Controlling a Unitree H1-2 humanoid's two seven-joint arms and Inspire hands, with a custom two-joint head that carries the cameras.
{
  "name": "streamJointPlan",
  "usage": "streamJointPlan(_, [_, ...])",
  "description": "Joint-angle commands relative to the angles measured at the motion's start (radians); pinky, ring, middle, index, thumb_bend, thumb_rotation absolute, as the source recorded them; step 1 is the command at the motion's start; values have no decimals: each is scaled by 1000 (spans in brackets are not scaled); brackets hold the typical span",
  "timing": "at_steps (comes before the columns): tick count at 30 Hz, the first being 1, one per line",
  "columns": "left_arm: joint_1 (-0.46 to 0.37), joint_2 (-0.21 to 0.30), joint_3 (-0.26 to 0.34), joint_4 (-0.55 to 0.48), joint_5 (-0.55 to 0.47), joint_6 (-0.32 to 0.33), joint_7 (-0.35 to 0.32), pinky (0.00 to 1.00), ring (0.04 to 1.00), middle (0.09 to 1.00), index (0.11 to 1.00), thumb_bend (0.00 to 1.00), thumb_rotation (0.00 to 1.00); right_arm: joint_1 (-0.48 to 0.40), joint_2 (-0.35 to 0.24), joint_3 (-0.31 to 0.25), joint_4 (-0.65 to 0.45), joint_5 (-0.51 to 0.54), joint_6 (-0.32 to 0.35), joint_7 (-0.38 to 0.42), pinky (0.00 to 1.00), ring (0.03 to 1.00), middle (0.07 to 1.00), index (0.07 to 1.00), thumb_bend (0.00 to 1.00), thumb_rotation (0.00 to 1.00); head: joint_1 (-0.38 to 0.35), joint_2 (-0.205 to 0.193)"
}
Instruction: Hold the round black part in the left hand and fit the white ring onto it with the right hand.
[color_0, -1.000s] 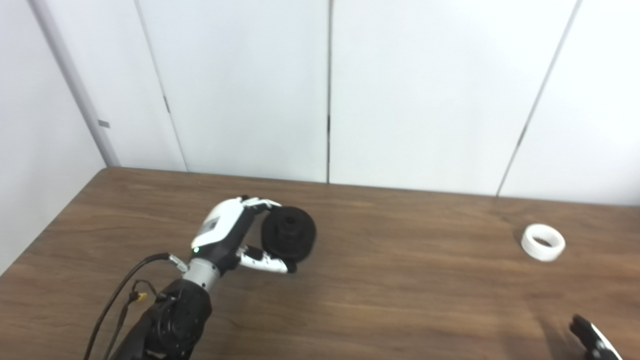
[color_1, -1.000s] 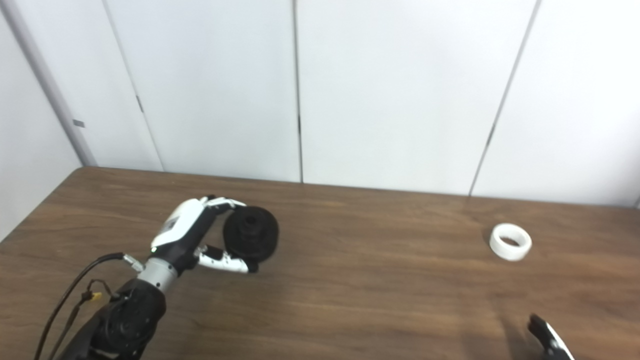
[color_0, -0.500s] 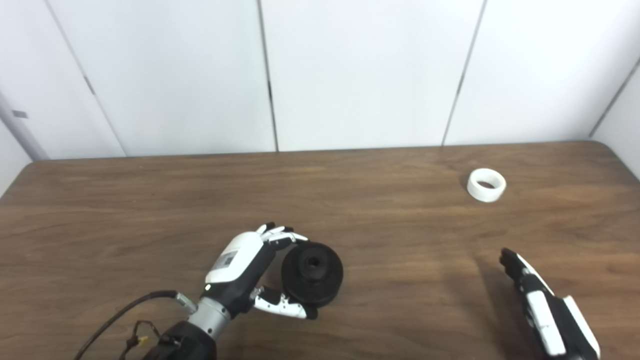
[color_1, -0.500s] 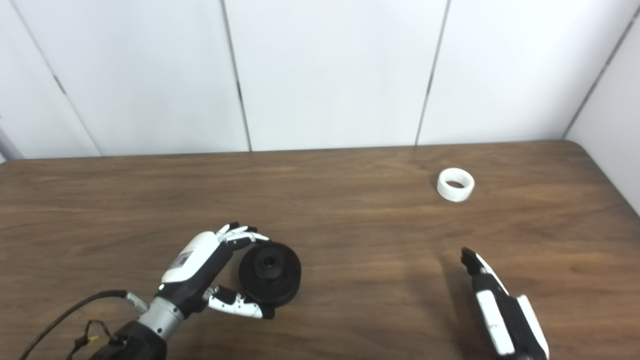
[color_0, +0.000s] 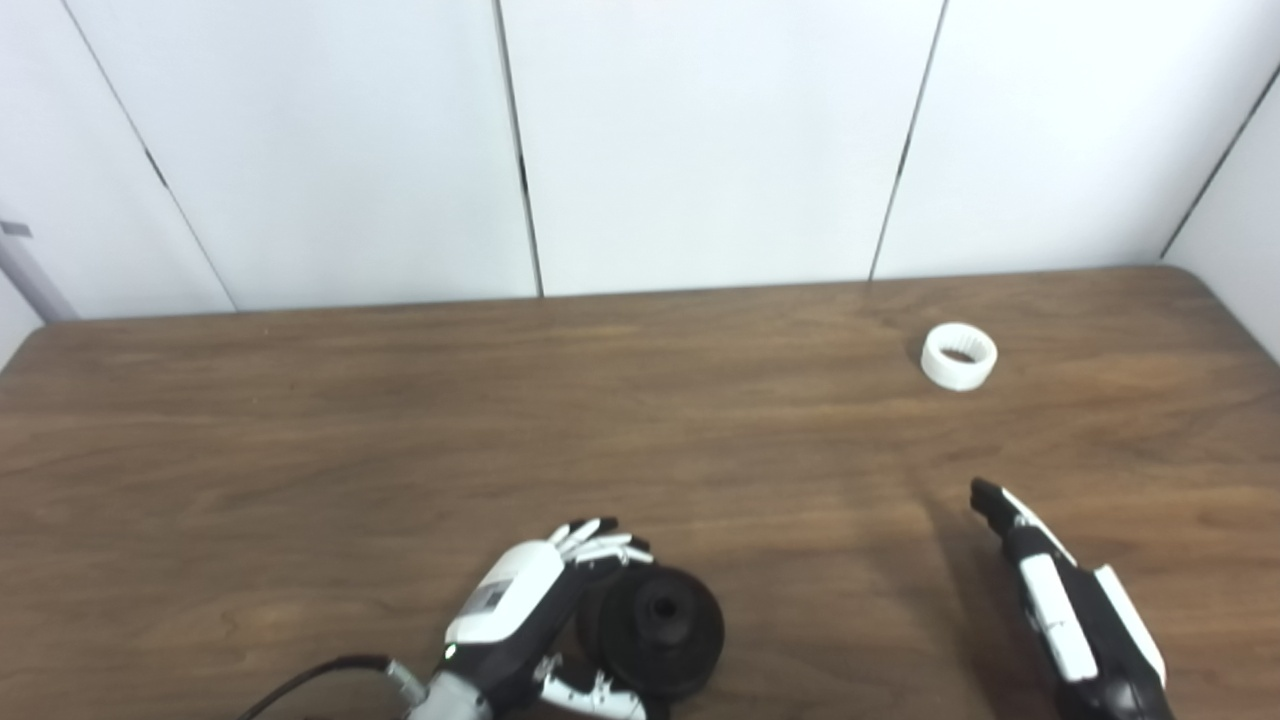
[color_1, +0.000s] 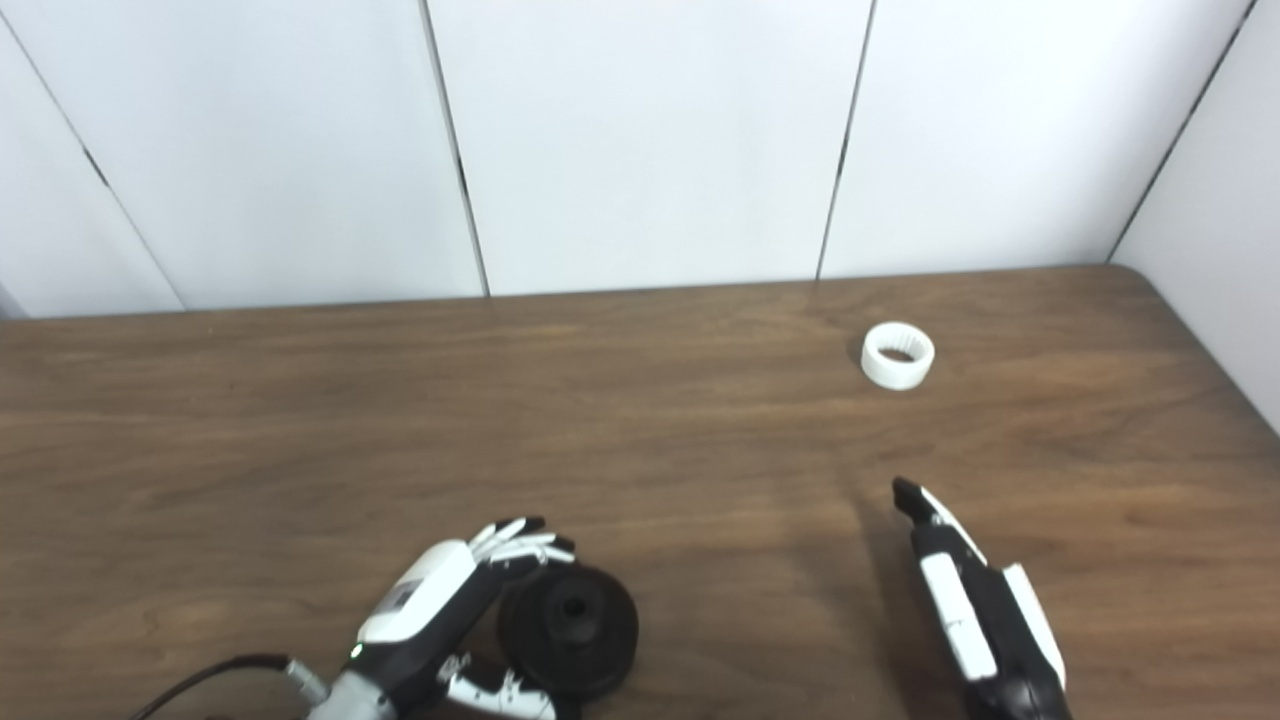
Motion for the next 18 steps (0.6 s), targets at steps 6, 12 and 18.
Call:
streamJointPlan(6, [-9, -18, 20, 9, 22, -25, 23, 1000, 969, 858, 486, 518, 57, -5, -15, -1, -40, 10, 12, 18, 1000, 988, 934, 906, 605, 1000, -5, 25])
streamJointPlan(12, [-7, -26, 27, 20, 42, -22, 18, 1000, 957, 849, 486, 519, 59, -8, -13, -7, -53, 21, 33, 18, 1000, 993, 930, 899, 614, 1000, -3, 36])
streamJointPlan(18, [-8, -26, 32, 30, 54, -23, 19, 1000, 947, 848, 486, 519, 59, -12, -16, -8, -60, 23, 39, 18, 1000, 997, 925, 901, 608, 1000, -4, 44])
